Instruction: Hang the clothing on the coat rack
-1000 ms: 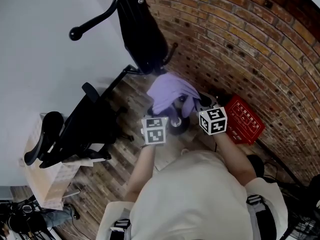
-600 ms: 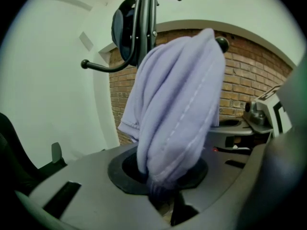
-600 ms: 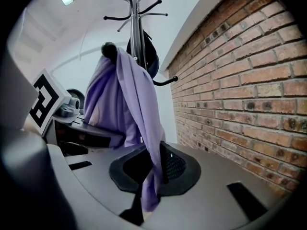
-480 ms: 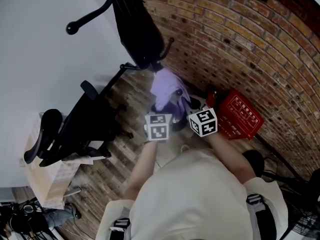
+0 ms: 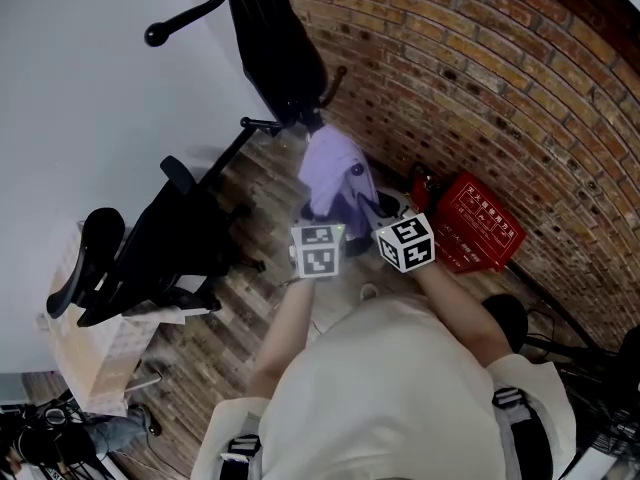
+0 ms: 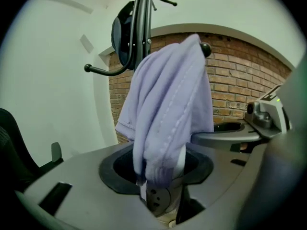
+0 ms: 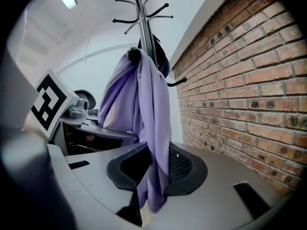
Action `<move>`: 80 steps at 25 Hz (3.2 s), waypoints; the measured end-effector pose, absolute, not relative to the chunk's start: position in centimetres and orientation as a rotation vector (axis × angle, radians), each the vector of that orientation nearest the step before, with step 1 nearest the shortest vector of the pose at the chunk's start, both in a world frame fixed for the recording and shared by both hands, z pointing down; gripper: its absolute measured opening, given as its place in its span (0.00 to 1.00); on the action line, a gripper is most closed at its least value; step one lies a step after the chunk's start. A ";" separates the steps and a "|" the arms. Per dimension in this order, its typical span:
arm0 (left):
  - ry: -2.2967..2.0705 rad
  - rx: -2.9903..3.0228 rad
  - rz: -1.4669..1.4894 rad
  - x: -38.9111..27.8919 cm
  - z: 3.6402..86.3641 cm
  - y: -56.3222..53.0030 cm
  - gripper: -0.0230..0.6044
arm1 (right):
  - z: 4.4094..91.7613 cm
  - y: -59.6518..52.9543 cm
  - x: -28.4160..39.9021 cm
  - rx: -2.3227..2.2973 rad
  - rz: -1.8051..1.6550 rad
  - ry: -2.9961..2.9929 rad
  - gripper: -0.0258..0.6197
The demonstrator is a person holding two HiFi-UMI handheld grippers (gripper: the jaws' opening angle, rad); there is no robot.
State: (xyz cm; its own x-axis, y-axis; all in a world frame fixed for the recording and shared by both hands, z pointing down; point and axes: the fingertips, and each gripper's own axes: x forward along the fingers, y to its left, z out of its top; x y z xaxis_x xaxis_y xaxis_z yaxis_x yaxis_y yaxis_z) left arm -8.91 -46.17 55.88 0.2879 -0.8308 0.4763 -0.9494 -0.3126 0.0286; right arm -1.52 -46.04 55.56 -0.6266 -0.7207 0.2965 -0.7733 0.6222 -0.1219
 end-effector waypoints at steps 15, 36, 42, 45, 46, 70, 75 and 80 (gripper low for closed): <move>-1.594 2.281 0.424 -10.8 54.0 -39.4 0.49 | 54.4 -39.9 0.5 1.357 0.355 -2.574 0.28; -1.688 2.267 0.157 -14.2 48.4 -23.5 0.06 | 47.9 -25.0 1.0 1.472 0.290 -2.604 0.05; -1.704 2.275 0.121 -14.0 46.8 -19.7 0.06 | 46.0 -21.8 1.2 1.466 0.232 -2.639 0.05; -1.703 2.279 0.112 -13.9 46.5 -18.3 0.06 | 45.2 -20.3 1.4 1.481 0.182 -2.637 0.04; -1.701 2.280 0.109 -13.9 46.6 -17.9 0.06 | 45.0 -19.9 1.5 1.487 0.163 -2.634 0.04; -1.655 2.321 0.084 -13.8 46.0 -17.9 0.06 | 43.3 -18.9 0.2 1.468 0.087 -2.668 0.04; -1.664 2.321 0.104 -13.7 46.2 -18.2 0.05 | 43.3 -19.0 0.1 1.470 0.085 -2.669 0.04; -1.654 2.328 0.107 -13.4 46.0 -18.3 0.04 | 43.0 -19.2 0.0 1.458 0.088 -2.681 0.04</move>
